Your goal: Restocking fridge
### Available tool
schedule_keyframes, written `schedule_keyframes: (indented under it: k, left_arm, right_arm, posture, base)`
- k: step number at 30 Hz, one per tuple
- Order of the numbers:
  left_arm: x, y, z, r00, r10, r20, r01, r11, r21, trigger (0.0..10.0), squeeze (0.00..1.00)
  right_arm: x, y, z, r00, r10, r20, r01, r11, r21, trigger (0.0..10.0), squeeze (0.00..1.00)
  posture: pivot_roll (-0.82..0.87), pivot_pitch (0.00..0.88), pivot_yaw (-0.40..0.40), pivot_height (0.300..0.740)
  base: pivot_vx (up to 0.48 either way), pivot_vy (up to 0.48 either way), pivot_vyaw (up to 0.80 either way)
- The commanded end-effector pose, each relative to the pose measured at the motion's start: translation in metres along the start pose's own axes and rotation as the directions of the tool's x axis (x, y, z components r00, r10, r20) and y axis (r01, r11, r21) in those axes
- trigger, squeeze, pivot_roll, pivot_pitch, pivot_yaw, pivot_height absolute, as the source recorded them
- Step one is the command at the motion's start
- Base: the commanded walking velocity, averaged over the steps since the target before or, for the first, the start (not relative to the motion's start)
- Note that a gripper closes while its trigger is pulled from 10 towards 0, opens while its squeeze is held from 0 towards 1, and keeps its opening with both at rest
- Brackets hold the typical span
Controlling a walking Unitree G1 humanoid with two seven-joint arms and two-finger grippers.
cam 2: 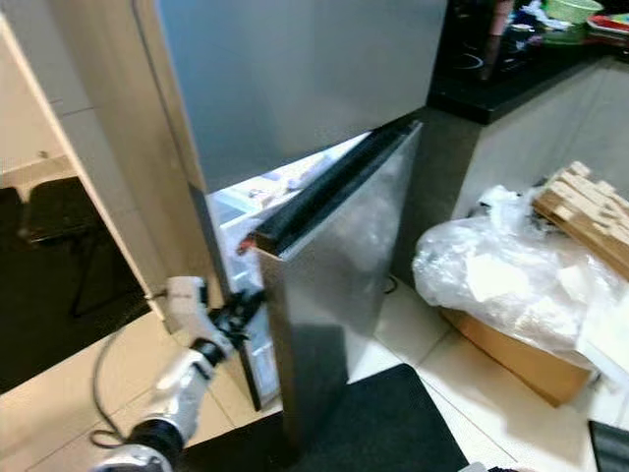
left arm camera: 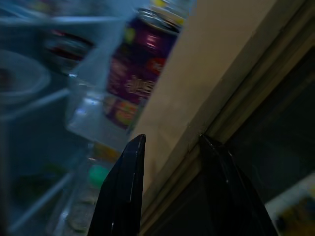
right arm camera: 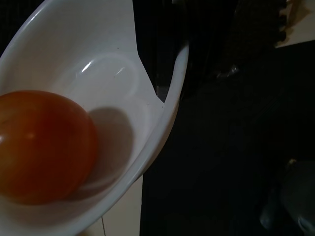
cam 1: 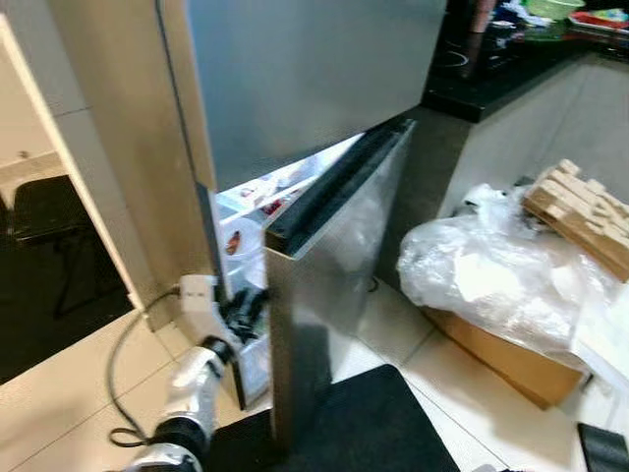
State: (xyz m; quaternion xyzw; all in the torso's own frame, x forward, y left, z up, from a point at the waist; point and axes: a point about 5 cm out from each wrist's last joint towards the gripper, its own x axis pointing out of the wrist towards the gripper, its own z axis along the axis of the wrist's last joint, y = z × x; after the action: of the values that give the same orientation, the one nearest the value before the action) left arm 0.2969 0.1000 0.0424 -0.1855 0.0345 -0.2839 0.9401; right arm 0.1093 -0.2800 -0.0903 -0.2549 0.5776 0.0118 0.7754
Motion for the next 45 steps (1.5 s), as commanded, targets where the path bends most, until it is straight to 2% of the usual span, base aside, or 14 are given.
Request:
schedule_keyframes:
  k: [1, 6, 8, 11, 19, 20, 24, 27, 33, 36, 39, 40, 42, 45]
  left_arm:
    - [0.017, -0.033, -0.005, 0.986, -0.166, -0.027, 0.166, 0.986, -0.001, 10.0, 0.00]
    - [0.016, -0.046, -0.013, 0.966, -0.254, -0.049, 0.253, 0.967, -0.038, 10.0, 0.00]
    - [0.011, -0.052, -0.018, 0.942, -0.328, -0.073, 0.324, 0.944, -0.058, 10.0, 0.00]
    - [0.006, -0.051, -0.020, 0.932, -0.350, -0.093, 0.344, 0.936, -0.070, 10.0, 0.00]
    - [-0.026, -0.021, -0.039, 0.939, -0.263, -0.222, 0.255, 0.965, -0.064, 10.0, 0.00]
    - [-0.039, -0.011, -0.046, 0.938, -0.224, -0.266, 0.212, 0.975, -0.071, 10.0, 0.00]
    - [-0.051, -0.005, -0.052, 0.935, -0.194, -0.297, 0.177, 0.981, -0.086, 10.0, 0.00]
    - [-0.080, 0.012, -0.068, 0.920, -0.089, -0.382, 0.049, 0.992, -0.114, 10.0, 0.00]
    - [-0.107, 0.027, -0.081, 0.892, 0.066, -0.446, -0.120, 0.988, -0.095, 10.0, 0.00]
    - [-0.129, 0.037, -0.090, 0.842, 0.199, -0.501, -0.260, 0.964, -0.055, 10.0, 0.00]
    - [-0.160, 0.043, -0.104, 0.758, 0.313, -0.572, -0.402, 0.915, -0.032, 10.0, 0.00]
    - [-0.160, 0.043, -0.104, 0.758, 0.313, -0.572, -0.402, 0.915, -0.032, 10.0, 0.00]
    - [-0.175, 0.044, -0.109, 0.710, 0.369, -0.599, -0.468, 0.884, -0.010, 10.0, 0.00]
    - [-0.179, 0.047, -0.109, 0.700, 0.415, -0.582, -0.512, 0.859, -0.004, 10.0, 0.00]
  right_arm:
    - [0.000, -0.002, -0.002, 1.000, -0.015, -0.001, 0.015, 1.000, 0.022, 10.0, 0.00]
    - [0.000, -0.001, -0.002, 1.000, -0.012, 0.000, 0.012, 1.000, 0.023, 10.0, 0.00]
    - [0.000, -0.001, -0.002, 1.000, -0.010, 0.000, 0.010, 1.000, 0.024, 10.0, 0.00]
    - [0.000, 0.000, -0.002, 1.000, -0.009, 0.000, 0.009, 1.000, 0.025, 10.0, 0.00]
    - [0.000, 0.003, -0.002, 1.000, -0.005, -0.001, 0.006, 1.000, 0.028, 10.0, 0.00]
    - [0.000, 0.003, -0.002, 1.000, -0.005, -0.002, 0.005, 1.000, 0.029, 10.0, 0.00]
    - [0.000, 0.004, -0.002, 1.000, -0.004, -0.004, 0.004, 1.000, 0.030, 10.0, 0.00]
    - [0.000, 0.005, -0.004, 1.000, -0.002, -0.008, 0.002, 1.000, 0.029, 10.0, 0.00]
    - [0.000, 0.006, -0.005, 1.000, 0.002, -0.011, -0.002, 1.000, 0.028, 10.0, 0.00]
    - [0.000, 0.006, -0.005, 1.000, 0.004, -0.011, -0.003, 1.000, 0.028, 10.0, 0.00]
    - [0.000, 0.006, -0.005, 1.000, 0.004, -0.014, -0.003, 1.000, 0.027, 10.0, 0.00]
    - [0.000, 0.006, -0.005, 1.000, 0.004, -0.014, -0.003, 1.000, 0.027, 10.0, 0.00]
    - [0.000, 0.006, -0.006, 1.000, 0.003, -0.017, -0.002, 1.000, 0.025, 10.0, 0.00]
    - [-0.001, 0.006, -0.007, 1.000, 0.002, -0.021, -0.001, 1.000, 0.024, 10.0, 0.00]
  posture:
    - [-0.07, 0.000, -0.009, 0.740]
    - [-0.06, 0.000, -0.009, 0.740]
    - [-0.06, 0.000, -0.008, 0.740]
    - [-0.06, 0.000, -0.005, 0.740]
    - [-0.06, 0.000, -0.005, 0.740]
    - [-0.06, 0.000, -0.005, 0.740]
    - [-0.06, 0.000, -0.005, 0.740]
    - [-0.06, 0.000, -0.002, 0.740]
    - [-0.05, 0.000, -0.004, 0.740]
    - [-0.05, 0.000, -0.004, 0.740]
    - [-0.05, 0.000, -0.004, 0.740]
    - [-0.05, 0.000, -0.004, 0.740]
    - [-0.05, 0.000, -0.006, 0.740]
    - [-0.05, 0.000, -0.006, 0.740]
  base:
    - [0.000, 0.000, 0.00]
    - [0.000, 0.000, 0.00]
    - [0.000, 0.000, 0.00]
    - [0.000, 0.000, 0.00]
    - [0.000, 0.000, 0.00]
    - [0.000, 0.000, 0.00]
    - [0.000, 0.000, 0.00]
    - [0.000, 0.000, 0.00]
    - [0.000, 0.000, 0.00]
    - [0.000, 0.000, 0.00]
    - [0.000, 0.000, 0.00]
    - [0.000, 0.000, 0.00]
    - [0.000, 0.000, 0.00]
    - [0.000, 0.000, 0.00]
